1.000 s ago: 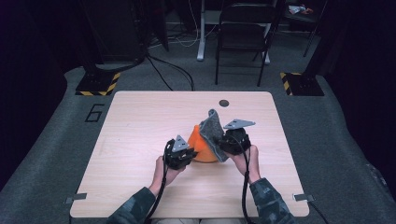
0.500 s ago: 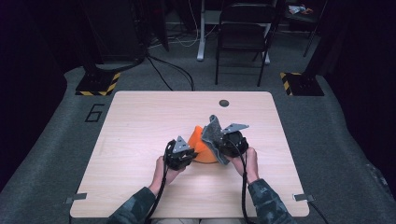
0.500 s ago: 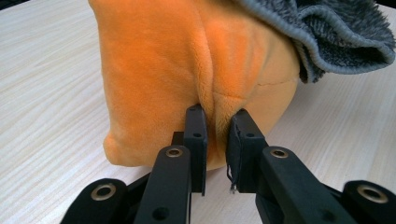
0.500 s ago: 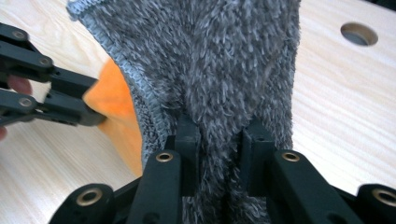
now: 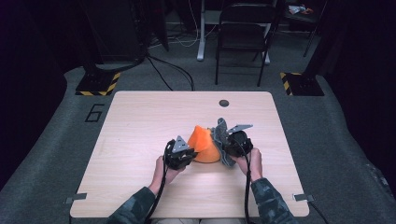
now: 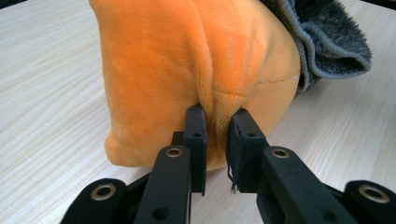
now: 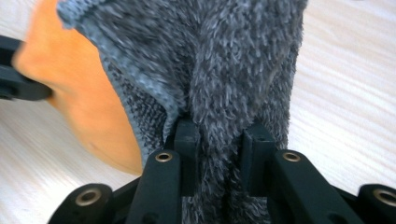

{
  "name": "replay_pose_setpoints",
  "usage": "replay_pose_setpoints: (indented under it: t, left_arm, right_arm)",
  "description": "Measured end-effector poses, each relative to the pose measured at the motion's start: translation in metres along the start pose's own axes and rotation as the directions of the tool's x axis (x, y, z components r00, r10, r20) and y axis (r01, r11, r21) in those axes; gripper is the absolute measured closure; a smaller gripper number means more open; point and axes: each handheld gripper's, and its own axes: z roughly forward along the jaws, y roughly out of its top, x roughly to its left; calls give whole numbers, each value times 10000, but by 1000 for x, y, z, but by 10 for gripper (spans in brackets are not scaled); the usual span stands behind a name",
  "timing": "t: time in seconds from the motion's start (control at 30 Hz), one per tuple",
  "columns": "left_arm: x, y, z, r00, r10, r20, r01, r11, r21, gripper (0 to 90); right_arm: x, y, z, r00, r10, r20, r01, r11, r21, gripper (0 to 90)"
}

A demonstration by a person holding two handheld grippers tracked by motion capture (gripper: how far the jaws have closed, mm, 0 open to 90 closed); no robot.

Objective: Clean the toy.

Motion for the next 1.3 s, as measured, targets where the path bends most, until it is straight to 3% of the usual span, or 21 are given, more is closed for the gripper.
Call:
replay_pose_setpoints:
  t: [0.23,0.43,0.57,0.67,0.73,0.87,0.97,1.03,1.1,1.2,1.3]
  left_arm:
    - [0,0,0,10000,-32,-29,32,10000,-19,786]
    - [3,-1,-1,10000,-88,-14,88,10000,17,781]
    - [4,-1,-1,9998,-204,7,204,9998,35,780]
    - [6,-2,-1,9998,-178,-15,178,9998,13,779]
    - [5,-1,-1,9998,-175,-60,175,9998,-14,779]
    - [5,-1,-1,9998,-175,-27,175,9998,6,779]
    - [5,-2,-1,9998,-182,-27,182,9998,1,777]
    - [5,-2,-1,9999,-159,-26,159,9999,-1,776]
    - [5,-2,-1,9998,-211,30,211,9998,1,771]
    - [5,-2,-1,9999,-168,-9,168,9998,-78,751]
    - [3,0,-3,9998,108,-152,-108,9999,35,645]
  right_arm:
    - [-14,-11,14,9994,243,246,-262,9964,811,721]
    - [-20,-18,26,9981,501,356,-552,9855,1604,715]
    - [-21,-13,14,9981,313,537,-380,9909,1291,718]
    - [-20,-3,-6,9978,477,467,-497,9979,409,719]
    - [-17,5,-20,9983,528,252,-525,9985,-120,719]
    - [-5,16,-38,9996,148,-227,-166,9968,-785,719]
    - [8,20,-37,9984,-119,-555,85,9982,-598,719]
    - [15,19,-28,9973,-275,-686,267,9996,-128,718]
    - [20,16,-17,9970,-668,-394,680,9973,295,718]
    - [20,12,-9,9974,-679,-234,686,9972,292,718]
    - [18,11,-8,9985,-505,-204,510,9984,261,718]
